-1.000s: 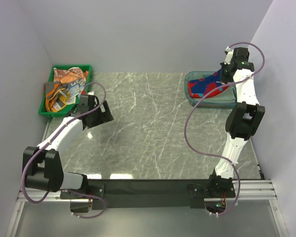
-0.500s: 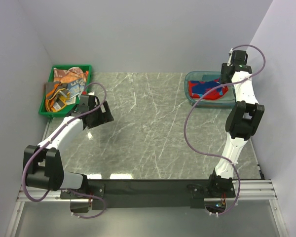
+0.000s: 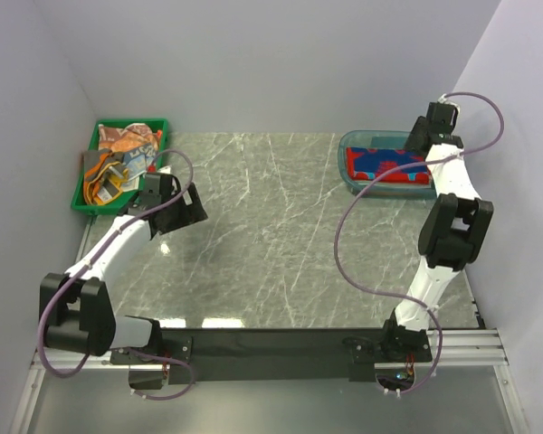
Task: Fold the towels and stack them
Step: Neatly place the folded towel into the bin, then grab crumpled towel
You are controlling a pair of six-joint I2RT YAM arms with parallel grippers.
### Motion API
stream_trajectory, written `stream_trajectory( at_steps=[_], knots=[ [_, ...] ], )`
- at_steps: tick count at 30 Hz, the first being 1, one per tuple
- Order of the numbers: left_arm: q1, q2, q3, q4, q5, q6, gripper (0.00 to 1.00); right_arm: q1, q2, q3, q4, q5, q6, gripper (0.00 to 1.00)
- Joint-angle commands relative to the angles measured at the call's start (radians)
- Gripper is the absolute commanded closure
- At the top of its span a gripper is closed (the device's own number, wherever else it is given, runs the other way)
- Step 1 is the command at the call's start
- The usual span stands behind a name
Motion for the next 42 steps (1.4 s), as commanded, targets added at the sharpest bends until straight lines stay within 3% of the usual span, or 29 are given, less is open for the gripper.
stream_trajectory(
  at_steps=[1, 4, 6, 10, 19, 25, 27, 31, 40, 42],
  knots=[
    [0.015, -0.070, 0.005, 0.010, -0.006, 0.006, 0.04, -0.001, -0.173, -0.143, 0.179, -0.268, 0.108, 0.42],
    [0.035, -0.107, -0.004, 0.024, 0.009, -0.002, 0.02, 0.001, -0.313, -0.333, 0.304, -0.409, 0.176, 0.38],
    [0.046, -0.128, -0.006, 0.029, 0.008, -0.006, 0.02, 0.008, -0.370, -0.419, 0.324, -0.443, 0.208, 0.27],
    [0.095, -0.144, -0.004, 0.032, 0.009, -0.022, 0.01, 0.045, -0.509, -0.542, 0.328, -0.547, 0.244, 0.19],
    [0.230, -0.091, 0.112, 0.006, -0.096, -0.072, 0.01, 0.237, -0.824, -0.837, 0.319, -0.504, 0.238, 0.11],
    [0.348, 0.112, 0.288, 0.036, -0.207, -0.137, 0.01, 0.304, -0.889, -0.967, 0.403, -0.579, 0.241, 0.11],
    [0.391, 0.273, 0.386, 0.032, -0.233, -0.170, 0.01, 0.321, -0.890, -0.999, 0.436, -0.621, 0.245, 0.11],
    [0.440, 0.419, 0.543, 0.041, -0.261, -0.233, 0.01, 0.343, -0.893, -1.027, 0.472, -0.648, 0.248, 0.11],
    [0.492, 0.798, 0.870, 0.050, -0.402, -0.332, 0.04, 0.369, -0.869, -1.061, 0.526, -0.694, 0.241, 0.12],
    [0.499, 0.876, 0.931, 0.048, -0.405, -0.344, 0.09, 0.375, -0.849, -1.056, 0.523, -0.705, 0.233, 0.12]
  ],
)
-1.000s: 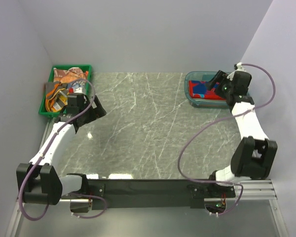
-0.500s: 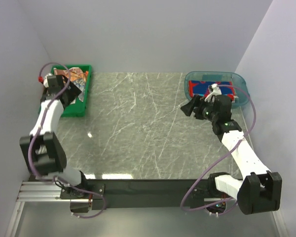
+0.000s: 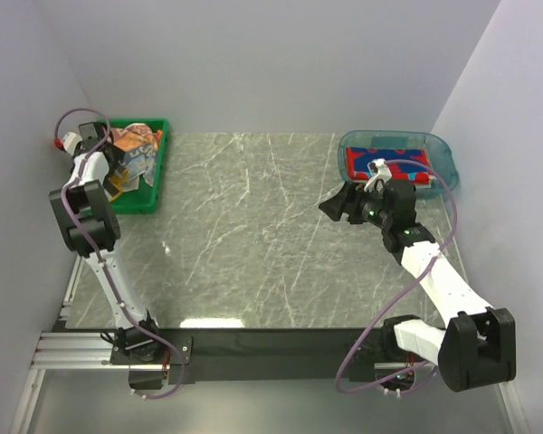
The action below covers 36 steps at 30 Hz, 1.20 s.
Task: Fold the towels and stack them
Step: Grab crumpled towel, then move the towel to the center of the board
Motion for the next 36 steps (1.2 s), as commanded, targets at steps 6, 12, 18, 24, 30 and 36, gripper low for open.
stream_trajectory(
  at_steps=[6, 12, 18, 24, 30, 36],
  knots=[
    [0.019, 0.106, 0.107, 0.056, -0.054, -0.006, 0.81, 0.018, 0.047, 0.004, 0.055, -0.038, -0.018, 0.14],
    [0.018, -0.032, 0.044, 0.096, -0.058, 0.073, 0.99, 0.020, 0.033, 0.012, 0.033, -0.037, -0.024, 0.14],
    [-0.094, -0.207, 0.099, 0.027, -0.063, 0.103, 0.99, 0.023, 0.010, 0.033, -0.011, -0.025, -0.028, 0.15],
    [-0.283, -0.302, 0.225, -0.080, 0.011, 0.114, 0.99, 0.031, -0.035, 0.044, -0.079, -0.014, -0.047, 0.15],
    [-0.516, -0.445, 0.129, -0.068, 0.124, 0.083, 0.99, 0.041, -0.097, 0.036, -0.125, -0.014, -0.060, 0.15],
    [-0.683, -0.699, -0.279, 0.113, 0.253, -0.035, 0.96, 0.050, -0.166, 0.028, -0.175, 0.020, -0.072, 0.15]
  ],
)
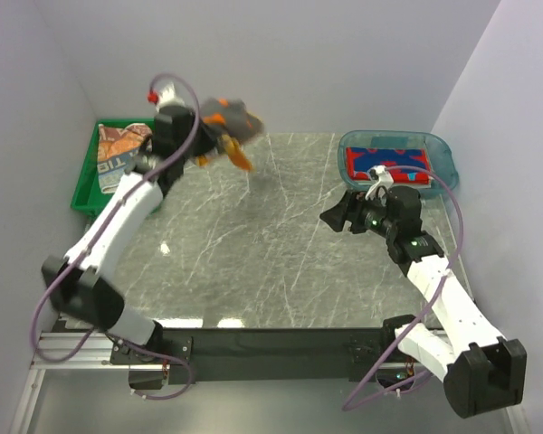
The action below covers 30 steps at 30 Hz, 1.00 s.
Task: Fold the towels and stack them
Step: Move the towel to the center of the board
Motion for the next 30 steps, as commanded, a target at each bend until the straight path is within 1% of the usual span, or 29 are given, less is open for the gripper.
stream_trajectory(
  at_steps=[1, 2, 3, 4, 5, 6, 7, 8, 9, 10, 11, 12, 13, 14, 15, 17, 18, 19, 21, 22, 25, 27, 30],
  knots=[
    [-0.054, -0.198, -0.258, 0.134, 0.123, -0.138, 0.94, 0.012, -0.043, 0.023, -0.028, 0.021, -0.021, 0.15],
    [-0.066, -0.234, -0.409, 0.167, 0.145, -0.162, 0.93, 0.012, -0.046, 0.020, -0.029, 0.021, -0.017, 0.15],
    [-0.101, -0.271, -0.488, 0.220, 0.151, -0.185, 0.88, 0.015, -0.048, 0.015, -0.032, 0.021, -0.016, 0.15],
    [-0.120, -0.338, -0.566, 0.251, 0.151, -0.205, 0.85, 0.024, -0.045, 0.014, -0.032, 0.019, -0.013, 0.15],
    [-0.138, -0.372, -0.718, 0.272, 0.151, -0.244, 0.83, 0.031, -0.042, 0.005, -0.032, 0.027, -0.005, 0.17],
    [-0.164, -0.406, -0.789, 0.288, 0.151, -0.264, 0.76, 0.039, -0.036, 0.002, -0.032, 0.031, -0.004, 0.18],
    [-0.174, -0.476, -0.855, 0.303, 0.151, -0.281, 0.71, 0.065, -0.028, -0.001, -0.034, 0.037, -0.002, 0.19],
    [-0.177, -0.512, -0.963, 0.299, 0.151, -0.298, 0.66, 0.077, -0.007, -0.001, -0.038, 0.057, -0.010, 0.20],
    [-0.177, -0.547, -1.004, 0.273, 0.144, -0.303, 0.53, 0.091, 0.006, -0.001, -0.041, 0.074, -0.010, 0.20],
    [-0.177, -0.620, -1.036, 0.217, 0.130, -0.303, 0.43, 0.107, 0.021, 0.003, -0.048, 0.089, -0.013, 0.20],
    [-0.178, -0.654, -1.081, 0.179, 0.108, -0.288, 0.33, 0.132, 0.053, 0.006, -0.049, 0.102, -0.019, 0.21],
    [-0.177, -0.685, -1.092, 0.143, 0.095, -0.272, 0.19, 0.149, 0.070, 0.008, -0.058, 0.123, -0.022, 0.22],
    [-0.177, -0.728, -1.093, 0.103, 0.073, -0.257, 0.13, 0.160, 0.090, 0.014, -0.060, 0.134, -0.025, 0.23],
    [-0.178, -0.740, -1.068, 0.005, 0.026, -0.219, 0.11, 0.188, 0.130, 0.018, -0.061, 0.151, -0.025, 0.25],
    [-0.177, -0.747, -1.049, -0.029, 0.007, -0.193, 0.09, 0.197, 0.151, 0.022, -0.066, 0.172, -0.027, 0.26],
    [-0.178, -0.727, -0.977, -0.095, -0.039, -0.118, 0.10, 0.225, 0.211, 0.031, -0.058, 0.201, -0.021, 0.29],
    [-0.177, -0.708, -0.955, -0.091, -0.031, -0.092, 0.11, 0.228, 0.230, 0.031, -0.049, 0.212, -0.017, 0.32],
    [-0.177, -0.649, -0.910, -0.083, -0.019, -0.041, 0.11, 0.234, 0.248, 0.032, -0.040, 0.224, -0.011, 0.34],
    [-0.178, -0.565, -0.853, -0.077, 0.021, -0.002, 0.13, 0.239, 0.299, 0.035, -0.008, 0.234, -0.007, 0.36],
    [-0.178, -0.471, -0.798, -0.074, 0.034, 0.025, 0.13, 0.239, 0.315, 0.043, 0.001, 0.238, -0.007, 0.37],
    [-0.177, -0.330, -0.738, -0.025, 0.067, 0.036, 0.11, 0.246, 0.391, 0.090, 0.014, 0.237, -0.039, 0.37],
    [-0.178, -0.275, -0.734, 0.013, 0.064, 0.033, 0.11, 0.252, 0.455, 0.127, -0.002, 0.238, -0.069, 0.36],
    [-0.178, -0.224, -0.730, 0.029, 0.036, 0.042, 0.10, 0.280, 0.530, 0.193, -0.038, 0.240, -0.152, 0.32]
  ],
)
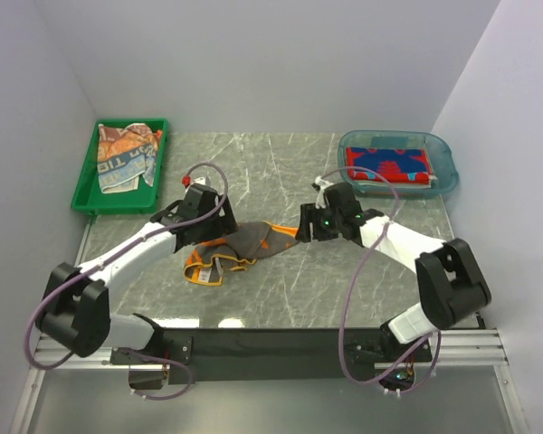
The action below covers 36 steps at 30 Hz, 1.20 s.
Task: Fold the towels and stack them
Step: Move the towel to the center of the board, then flatten out the crumpled towel
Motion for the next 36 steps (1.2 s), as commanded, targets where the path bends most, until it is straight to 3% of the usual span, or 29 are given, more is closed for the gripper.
stream_trajectory(
  at_steps=[1, 7, 11, 13, 14, 17, 18, 20, 21, 22, 24, 32, 34, 36],
  knots=[
    [0.000, 0.033, 0.032, 0.033, -0.021, 0.049, 0.10, 0.041, 0.057, 0.111, -0.003, 0.035, -0.123, 0.31],
    [0.001, 0.088, -0.028, 0.099, -0.022, 0.025, 0.11, 0.095, 0.176, 0.209, -0.001, 0.065, -0.208, 0.28],
    [0.000, 0.134, -0.066, 0.139, -0.012, 0.011, 0.19, 0.121, 0.293, 0.275, -0.040, 0.082, -0.248, 0.29],
    [-0.002, 0.156, -0.083, 0.154, -0.007, 0.005, 0.30, 0.128, 0.324, 0.287, -0.055, 0.083, -0.259, 0.31],
    [-0.002, 0.164, -0.089, 0.166, -0.004, 0.003, 0.44, 0.131, 0.329, 0.288, -0.060, 0.082, -0.260, 0.32],
    [-0.002, 0.188, -0.091, 0.168, 0.002, 0.005, 0.63, 0.136, 0.338, 0.289, -0.074, 0.068, -0.260, 0.37],
    [-0.002, 0.194, -0.089, 0.162, 0.004, 0.005, 0.78, 0.136, 0.336, 0.288, -0.078, 0.062, -0.265, 0.41],
    [-0.003, 0.193, -0.071, 0.151, -0.001, 0.010, 0.96, 0.139, 0.335, 0.294, -0.103, 0.055, -0.275, 0.54],
    [-0.003, 0.184, -0.062, 0.142, -0.008, 0.011, 0.99, 0.141, 0.332, 0.303, -0.110, 0.055, -0.279, 0.61],
    [-0.002, 0.179, -0.036, 0.122, -0.021, 0.017, 0.99, 0.138, 0.326, 0.303, -0.116, 0.059, -0.288, 0.89],
    [-0.003, 0.180, 0.004, 0.098, -0.031, 0.028, 0.99, 0.138, 0.310, 0.317, -0.133, 0.074, -0.291, 0.99],
    [0.001, 0.369, 0.516, 0.019, -0.104, 0.106, 0.99, 0.066, 0.090, 0.473, -0.283, 0.388, -0.335, 1.00],
    [0.001, 0.386, 0.642, 0.042, -0.104, 0.115, 0.95, 0.064, 0.004, 0.528, -0.299, 0.431, -0.352, 1.00],
    [0.004, 0.356, 0.627, 0.163, -0.099, 0.106, 0.84, 0.065, -0.042, 0.574, -0.314, 0.402, -0.367, 1.00]
  ],
)
